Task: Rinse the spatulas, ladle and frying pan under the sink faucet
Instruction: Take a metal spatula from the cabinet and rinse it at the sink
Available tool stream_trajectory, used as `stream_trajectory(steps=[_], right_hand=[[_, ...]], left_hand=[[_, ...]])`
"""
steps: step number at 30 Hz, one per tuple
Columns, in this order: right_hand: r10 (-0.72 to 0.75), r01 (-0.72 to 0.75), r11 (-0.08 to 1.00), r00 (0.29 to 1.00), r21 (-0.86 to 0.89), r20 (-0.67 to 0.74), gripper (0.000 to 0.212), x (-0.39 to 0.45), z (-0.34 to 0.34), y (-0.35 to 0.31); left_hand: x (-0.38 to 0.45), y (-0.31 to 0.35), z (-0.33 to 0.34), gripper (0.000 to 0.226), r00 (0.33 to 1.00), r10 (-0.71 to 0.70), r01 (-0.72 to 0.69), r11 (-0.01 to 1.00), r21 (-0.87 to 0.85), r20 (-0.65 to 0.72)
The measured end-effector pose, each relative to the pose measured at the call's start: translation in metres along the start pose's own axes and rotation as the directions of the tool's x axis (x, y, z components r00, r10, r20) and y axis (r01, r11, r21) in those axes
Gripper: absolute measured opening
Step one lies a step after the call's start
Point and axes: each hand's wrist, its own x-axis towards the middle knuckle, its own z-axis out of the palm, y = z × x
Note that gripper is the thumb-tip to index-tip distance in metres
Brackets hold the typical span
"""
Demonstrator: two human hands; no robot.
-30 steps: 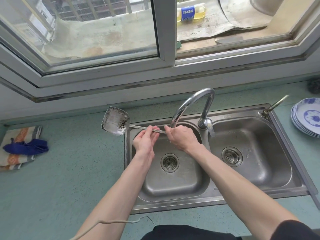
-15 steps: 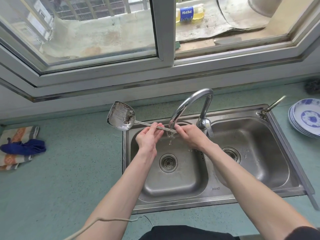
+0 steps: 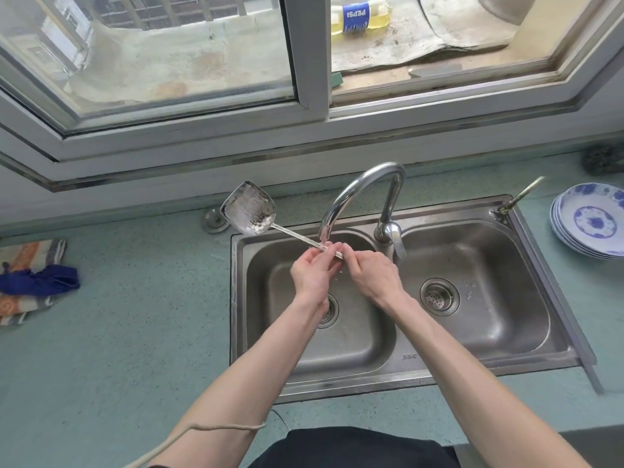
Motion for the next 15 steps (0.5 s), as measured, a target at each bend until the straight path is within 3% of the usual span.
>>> stream_trajectory(steps=[3,6,12,15], right_hand=[[0.04,-0.04,0.999,0.998,-0.016,-0.041,0.065,-0.009,-0.002,0.003],[0.042,-0.049,0.996,0.995,-0.076,-0.093,0.062,-0.018,-0.007,0.006],[0.103,-0.112,0.99,0.99,-0.092,-0.095,0.063,-0.034,-0.016,0.021],[0.106,-0.114,0.989,0.99,-0.094,-0.089,0.063,-0.039,-0.02,0.021]], left_hand=[[0.002,0.001,0.002,0.005,0.998,-0.063,0.063,0.998,-0.01,0.023],[0.003,0.003,0.006,0.012,0.994,-0.104,0.105,0.993,-0.05,0.023],[0.018,0.012,0.008,0.026,0.99,-0.081,0.064,0.987,-0.148,-0.113],[0.015,0.012,0.008,0.019,0.989,-0.084,0.064,0.986,-0.155,-0.125]])
